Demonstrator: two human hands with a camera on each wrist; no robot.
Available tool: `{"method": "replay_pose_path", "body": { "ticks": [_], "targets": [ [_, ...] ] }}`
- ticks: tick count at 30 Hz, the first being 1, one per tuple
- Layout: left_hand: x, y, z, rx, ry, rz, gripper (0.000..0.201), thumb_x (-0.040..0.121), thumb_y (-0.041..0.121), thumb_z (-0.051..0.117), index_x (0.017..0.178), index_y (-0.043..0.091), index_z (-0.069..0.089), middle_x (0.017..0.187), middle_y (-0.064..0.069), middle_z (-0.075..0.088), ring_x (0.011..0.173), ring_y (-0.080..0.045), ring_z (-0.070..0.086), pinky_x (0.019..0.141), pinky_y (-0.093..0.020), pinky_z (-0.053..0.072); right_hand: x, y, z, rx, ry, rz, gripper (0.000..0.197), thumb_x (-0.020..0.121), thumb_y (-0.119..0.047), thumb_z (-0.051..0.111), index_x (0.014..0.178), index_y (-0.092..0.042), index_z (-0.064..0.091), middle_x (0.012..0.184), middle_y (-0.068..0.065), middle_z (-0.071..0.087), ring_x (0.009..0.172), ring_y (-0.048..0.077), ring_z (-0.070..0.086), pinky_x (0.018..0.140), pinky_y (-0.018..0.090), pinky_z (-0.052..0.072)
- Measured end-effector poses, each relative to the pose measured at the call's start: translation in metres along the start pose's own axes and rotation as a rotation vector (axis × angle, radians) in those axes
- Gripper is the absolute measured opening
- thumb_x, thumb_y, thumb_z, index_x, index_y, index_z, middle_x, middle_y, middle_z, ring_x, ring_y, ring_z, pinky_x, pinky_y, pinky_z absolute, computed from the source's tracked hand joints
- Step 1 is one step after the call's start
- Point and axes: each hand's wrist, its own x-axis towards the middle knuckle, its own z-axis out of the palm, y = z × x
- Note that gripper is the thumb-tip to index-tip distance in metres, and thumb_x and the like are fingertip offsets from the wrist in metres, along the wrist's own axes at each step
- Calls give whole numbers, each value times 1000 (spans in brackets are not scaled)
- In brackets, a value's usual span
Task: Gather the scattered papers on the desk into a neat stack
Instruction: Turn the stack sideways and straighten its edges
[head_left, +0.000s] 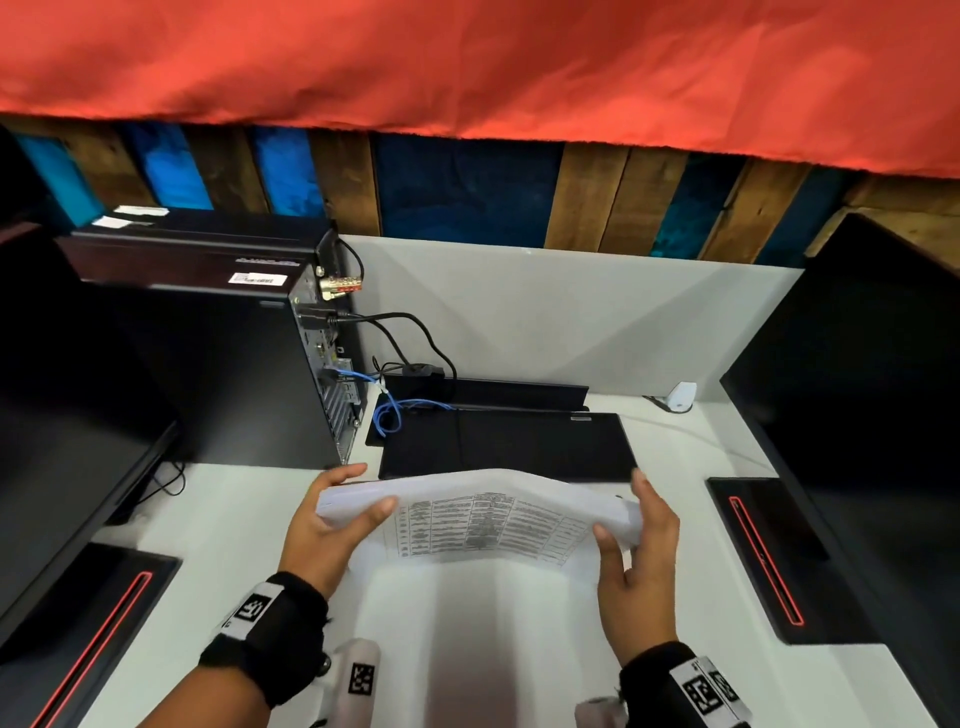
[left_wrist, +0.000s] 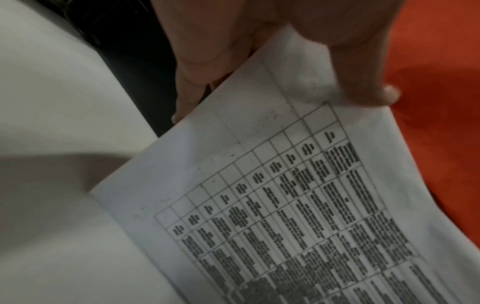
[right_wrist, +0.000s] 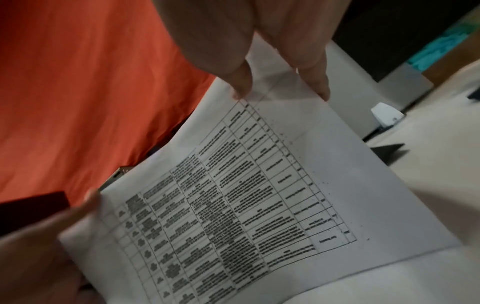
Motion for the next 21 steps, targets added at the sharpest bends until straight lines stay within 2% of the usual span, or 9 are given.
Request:
{"method": "replay_pose_path", "body": {
  "ticks": [3, 5, 8, 11, 13, 15, 17, 19, 21],
  "targets": [
    [3, 6, 7, -117, 66, -2, 37, 71, 36, 74, 104, 23, 64, 115, -13, 67, 103, -34, 63, 91, -41, 50, 1, 1, 2, -115, -10, -52, 53, 94, -10, 54, 113, -59, 55, 144, -9, 27, 114, -11, 38, 94, -6, 27],
    [6, 7, 9, -158, 99, -17, 25, 81, 21, 68, 106, 19, 63, 115, -18, 66, 105, -40, 61, 88, -41, 50, -1, 3, 3, -80, -21, -34, 46, 94, -10, 55, 113, -51, 61, 146, -4, 26, 117, -18, 34, 93, -7, 28],
    [9, 7, 9, -174, 97, -33, 18, 86, 21, 61, 104, 20, 63, 112, -20, 67, 101, -38, 62, 80, -35, 51, -1, 8, 4, -29, -42, 22, 41, 93, -14, 57, 122, -42, 58, 141, -5, 33, 120, -21, 35, 92, -4, 36],
    [9, 1, 5, -208, 10, -33, 45, 68, 39, 73, 108, 24, 61, 107, -10, 68, 92, -22, 65, 73, -23, 53, -1, 12, 3, 57, -38, 133, 60, 91, -14, 60, 138, -44, 38, 133, -22, 42, 122, -13, 42, 99, 6, 39],
    [11, -9, 0, -165, -91, -46, 72, 47, 36, 82, 113, 19, 59, 102, -5, 70, 91, -16, 67, 71, -13, 55, -2, 18, 3, 208, -6, 234, 72, 90, -4, 59, 143, -42, 28, 130, -41, 43, 122, -12, 46, 99, 10, 41],
    [14, -19, -6, -77, -176, -61, 80, 37, 27, 91, 108, 3, 63, 96, -7, 75, 88, -19, 71, 70, -12, 55, 1, 24, 2, 300, 7, 362, 56, 90, 5, 55, 131, -32, 46, 116, -27, 61, 118, 5, 57, 95, 18, 46],
    [15, -21, -10, 36, -166, -20, 61, 43, 18, 89, 88, -10, 60, 79, -10, 69, 75, -23, 65, 61, -9, 49, 6, 25, 2, 302, 19, 452, 35, 89, 7, 54, 105, -24, 61, 101, -6, 68, 113, 28, 61, 95, 31, 45],
    [17, -17, -12, 54, -145, 7, 44, 55, 8, 82, 82, -13, 54, 74, -14, 61, 72, -22, 58, 57, -12, 47, 10, 24, 0, 308, 22, 453, 34, 88, 8, 55, 98, -23, 65, 99, -1, 70, 109, 30, 62, 97, 34, 45],
    [20, -15, -15, 43, -154, 1, 39, 58, 6, 81, 83, -11, 56, 74, -10, 65, 72, -17, 62, 61, -14, 49, 13, 18, -5, 320, 18, 421, 35, 86, 9, 57, 99, -22, 65, 99, -2, 70, 105, 24, 63, 91, 21, 49]
  ]
}}
